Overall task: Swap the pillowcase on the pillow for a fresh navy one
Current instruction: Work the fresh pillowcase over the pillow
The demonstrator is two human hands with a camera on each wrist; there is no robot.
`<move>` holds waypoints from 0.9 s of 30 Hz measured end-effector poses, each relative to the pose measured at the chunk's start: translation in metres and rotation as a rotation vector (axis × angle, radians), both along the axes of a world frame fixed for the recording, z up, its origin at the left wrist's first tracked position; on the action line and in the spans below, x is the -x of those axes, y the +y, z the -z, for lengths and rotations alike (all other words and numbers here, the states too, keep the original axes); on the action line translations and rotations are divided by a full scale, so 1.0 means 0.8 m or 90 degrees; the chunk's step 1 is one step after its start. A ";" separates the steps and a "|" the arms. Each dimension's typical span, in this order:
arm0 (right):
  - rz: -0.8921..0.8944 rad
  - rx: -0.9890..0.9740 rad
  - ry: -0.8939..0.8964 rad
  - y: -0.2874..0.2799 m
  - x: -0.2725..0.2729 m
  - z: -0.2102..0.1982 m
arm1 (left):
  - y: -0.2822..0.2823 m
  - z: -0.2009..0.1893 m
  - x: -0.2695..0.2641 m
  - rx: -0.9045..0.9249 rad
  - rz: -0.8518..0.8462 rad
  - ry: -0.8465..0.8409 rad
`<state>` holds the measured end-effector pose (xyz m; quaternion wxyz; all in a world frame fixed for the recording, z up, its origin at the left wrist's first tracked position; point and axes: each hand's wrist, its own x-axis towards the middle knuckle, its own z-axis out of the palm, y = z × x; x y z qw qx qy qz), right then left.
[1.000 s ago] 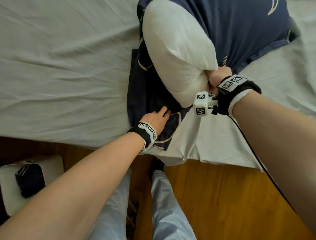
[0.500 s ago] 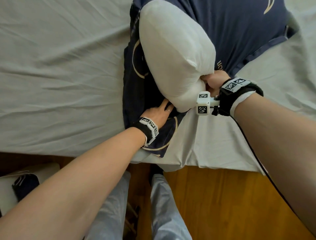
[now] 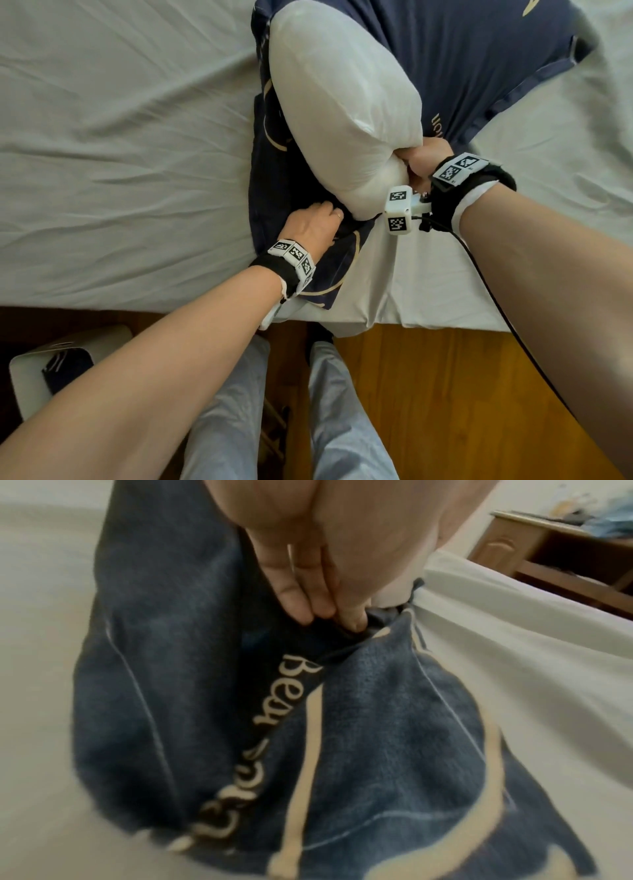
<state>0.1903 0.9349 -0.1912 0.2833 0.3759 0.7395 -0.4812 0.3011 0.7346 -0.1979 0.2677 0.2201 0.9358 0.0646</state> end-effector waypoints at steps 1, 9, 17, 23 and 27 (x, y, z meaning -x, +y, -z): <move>-0.012 -0.013 0.003 -0.004 -0.001 -0.003 | -0.005 -0.004 -0.007 -0.026 0.039 0.027; -0.241 -0.107 0.020 -0.045 -0.019 -0.039 | -0.016 -0.038 0.002 -0.066 0.181 -0.095; -0.253 -0.110 0.062 -0.043 -0.034 -0.022 | 0.002 -0.007 -0.001 0.033 0.287 -0.035; -0.242 -0.110 0.076 -0.044 -0.036 -0.013 | 0.008 0.000 0.004 0.021 0.156 -0.059; -0.236 -0.105 0.063 -0.043 -0.035 -0.010 | -0.002 0.017 -0.015 0.102 0.132 -0.062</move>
